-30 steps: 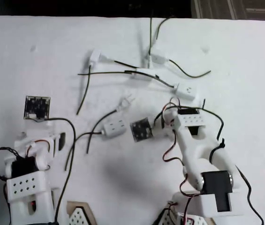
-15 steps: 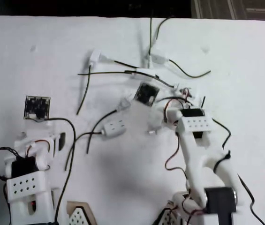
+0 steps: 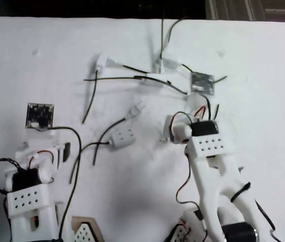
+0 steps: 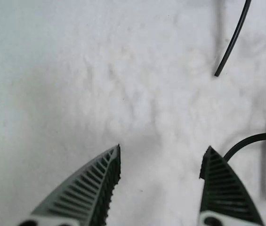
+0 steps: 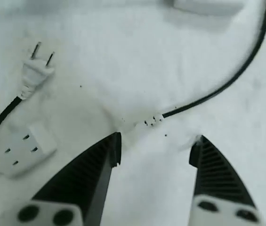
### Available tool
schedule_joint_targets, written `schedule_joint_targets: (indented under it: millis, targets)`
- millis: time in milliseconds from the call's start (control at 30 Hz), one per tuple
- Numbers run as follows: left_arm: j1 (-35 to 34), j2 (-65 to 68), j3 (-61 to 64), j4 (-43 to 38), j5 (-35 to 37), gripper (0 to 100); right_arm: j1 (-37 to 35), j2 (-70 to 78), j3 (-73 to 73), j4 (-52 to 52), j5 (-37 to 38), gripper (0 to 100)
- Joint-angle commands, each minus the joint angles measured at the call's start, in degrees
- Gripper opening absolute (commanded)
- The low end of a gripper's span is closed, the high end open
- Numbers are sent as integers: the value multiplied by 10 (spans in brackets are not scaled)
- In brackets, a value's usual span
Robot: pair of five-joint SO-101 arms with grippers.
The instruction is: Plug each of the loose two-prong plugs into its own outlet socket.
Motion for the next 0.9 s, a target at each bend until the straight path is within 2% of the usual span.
schedule_joint_targets:
  millis: [0, 200, 367, 567, 633, 733, 800, 867]
  targets:
    - [-1, -14, -6, -10, 4, 275, -7, 30, -18, 4, -95, 225]
    - [-1, -14, -6, -10, 4, 275, -7, 152, -88, 4, -171, 223]
    - [-1, -14, -6, -9, 3, 275, -7, 255, -161, 6, -173, 223]
    - [-1, -14, -6, -9, 3, 275, -8, 325, -179, 8, -174, 217]
    - [-1, -14, -6, -9, 3, 275, -7, 335, -179, 8, -174, 167]
    - [-1, -14, -6, -9, 3, 275, -7, 336, -179, 8, -174, 3]
    - [-1, -14, -6, -8, 3, 275, -7, 329, -181, 18, -174, 44]
    - [-1, -14, -6, -8, 3, 275, -7, 312, -182, 31, -174, 15]
